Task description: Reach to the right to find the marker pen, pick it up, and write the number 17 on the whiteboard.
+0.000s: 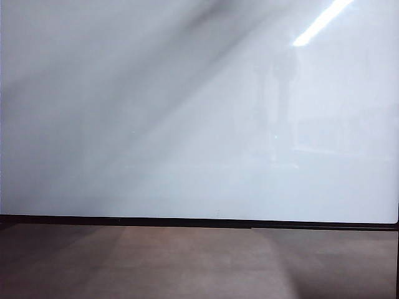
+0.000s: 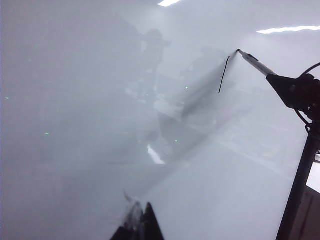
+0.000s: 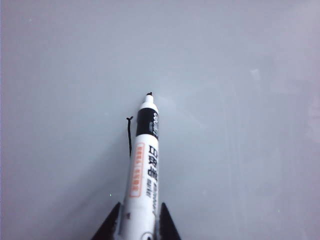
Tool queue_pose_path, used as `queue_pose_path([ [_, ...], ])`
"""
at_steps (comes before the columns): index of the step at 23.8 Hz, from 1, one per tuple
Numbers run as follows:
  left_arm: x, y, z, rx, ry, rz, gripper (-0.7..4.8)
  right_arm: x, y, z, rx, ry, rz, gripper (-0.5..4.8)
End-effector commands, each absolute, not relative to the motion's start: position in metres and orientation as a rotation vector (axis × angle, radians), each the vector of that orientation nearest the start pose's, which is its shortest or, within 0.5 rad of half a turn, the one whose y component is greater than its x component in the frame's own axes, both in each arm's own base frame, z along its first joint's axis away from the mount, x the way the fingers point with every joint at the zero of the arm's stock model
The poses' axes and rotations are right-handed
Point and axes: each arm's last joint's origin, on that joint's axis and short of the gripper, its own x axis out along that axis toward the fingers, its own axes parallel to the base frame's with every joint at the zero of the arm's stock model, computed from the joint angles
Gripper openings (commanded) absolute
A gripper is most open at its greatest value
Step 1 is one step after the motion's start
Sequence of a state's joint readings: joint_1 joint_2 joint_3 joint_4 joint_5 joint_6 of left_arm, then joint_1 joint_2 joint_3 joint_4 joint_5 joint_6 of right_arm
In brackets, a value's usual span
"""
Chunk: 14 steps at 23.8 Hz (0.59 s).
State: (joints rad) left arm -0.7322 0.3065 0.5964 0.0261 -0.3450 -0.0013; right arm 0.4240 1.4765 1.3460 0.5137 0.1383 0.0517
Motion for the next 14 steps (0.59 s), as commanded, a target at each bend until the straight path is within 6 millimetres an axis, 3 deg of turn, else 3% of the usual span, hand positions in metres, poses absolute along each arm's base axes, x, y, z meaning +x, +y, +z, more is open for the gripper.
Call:
queue_pose_path([
  [1, 0.063, -0.043, 0.342, -0.175, -0.285, -0.382, -0.05, 0.307, 0.131, 0.433, 0.160, -0.376, 0.281, -0.05],
  [14, 0.063, -0.043, 0.342, -0.170, -0.277, -0.381, -0.05, 0.317, 0.106, 0.430, 0.193, -0.350, 0.190, -0.05],
])
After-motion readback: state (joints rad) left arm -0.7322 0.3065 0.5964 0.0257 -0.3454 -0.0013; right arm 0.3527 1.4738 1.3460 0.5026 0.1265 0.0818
